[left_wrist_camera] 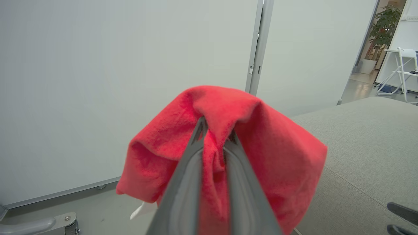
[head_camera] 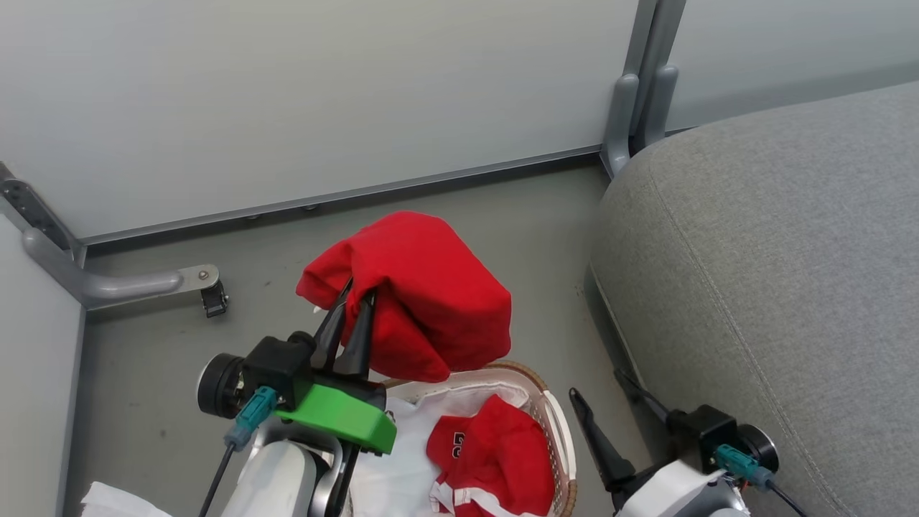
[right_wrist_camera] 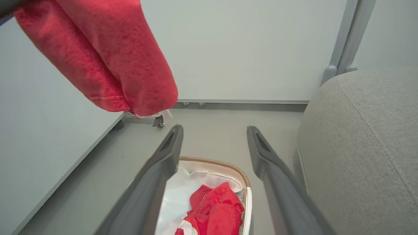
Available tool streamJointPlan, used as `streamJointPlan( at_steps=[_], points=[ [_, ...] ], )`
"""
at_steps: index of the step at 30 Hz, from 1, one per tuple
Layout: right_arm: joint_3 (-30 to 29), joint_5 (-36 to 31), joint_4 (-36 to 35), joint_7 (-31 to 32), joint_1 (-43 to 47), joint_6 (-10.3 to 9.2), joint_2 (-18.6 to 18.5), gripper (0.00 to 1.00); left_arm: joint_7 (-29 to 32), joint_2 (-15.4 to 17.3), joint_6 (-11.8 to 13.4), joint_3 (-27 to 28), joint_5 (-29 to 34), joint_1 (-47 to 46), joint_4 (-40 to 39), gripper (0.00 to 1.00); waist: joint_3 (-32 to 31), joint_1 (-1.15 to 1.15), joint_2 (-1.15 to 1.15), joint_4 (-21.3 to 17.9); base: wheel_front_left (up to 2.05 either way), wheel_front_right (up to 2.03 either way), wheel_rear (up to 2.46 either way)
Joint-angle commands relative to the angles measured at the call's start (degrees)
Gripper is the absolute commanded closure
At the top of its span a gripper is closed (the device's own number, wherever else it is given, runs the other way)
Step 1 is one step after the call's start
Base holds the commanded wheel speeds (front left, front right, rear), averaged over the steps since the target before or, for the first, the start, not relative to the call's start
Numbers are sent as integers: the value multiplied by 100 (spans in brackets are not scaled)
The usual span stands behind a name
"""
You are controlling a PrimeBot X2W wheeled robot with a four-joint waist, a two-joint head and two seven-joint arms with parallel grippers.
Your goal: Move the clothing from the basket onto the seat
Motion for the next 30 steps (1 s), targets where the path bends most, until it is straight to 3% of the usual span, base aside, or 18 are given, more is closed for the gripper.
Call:
streamJointPlan(
  at_steps=[1, 8, 18, 19, 20, 26, 27, 28, 29, 30],
  points=[
    [145, -53, 16, -25, -177, -4, -73, 0, -19, 13, -15, -20, -43, 60, -33, 100, 14, 1, 0, 39, 0, 0, 0],
    [1076, -372, 250, -25, -1181, -4, -288, 0, -19, 12, -17, -292, -115, -60, -19, 100, 101, 1, 0, 144, 0, 0, 0],
    [1956, -399, 1228, -24, -2275, -5, 31, 0, -19, 11, 11, -1124, -389, -213, -57, 100, 115, 1, 0, 679, 0, 0, 0],
    [1949, -331, 1320, -25, -2302, -5, 92, 65, -19, 14, 12, -1202, -425, -216, -63, 100, 110, 1, 0, 736, 0, 0, 0],
    [1933, -309, 1367, -25, -2334, -5, 118, 100, -19, 13, 14, -1256, -446, -217, -68, 100, 107, 1, 0, 783, 0, 0, 0],
    [1692, -192, 1273, -25, -2161, -5, 216, 100, -18, 12, 43, -1361, -482, -134, 21, 100, 66, 1, 0, 859, 0, 0, 0],
    [1640, -186, 1258, -25, -2119, -5, 216, 100, -13, 13, 58, -1334, -465, -117, 28, 68, 61, 1, 0, 828, 0, 0, 0],
    [1570, -181, 1226, -25, -2075, -5, 212, 100, -12, 13, 75, -1306, -452, -87, 54, 20, 57, 1, 0, 777, 0, 0, 0],
    [1519, -179, 1204, -25, -2044, -5, 209, 100, -12, 12, 93, -1274, -431, -71, 72, 0, 53, 1, 0, 721, 0, 0, 0],
    [1437, -170, 1170, -25, -1985, -5, 202, 100, -12, 12, 101, -1232, -419, -63, 71, 0, 50, 1, 0, 646, 0, 0, 0]
  ],
)
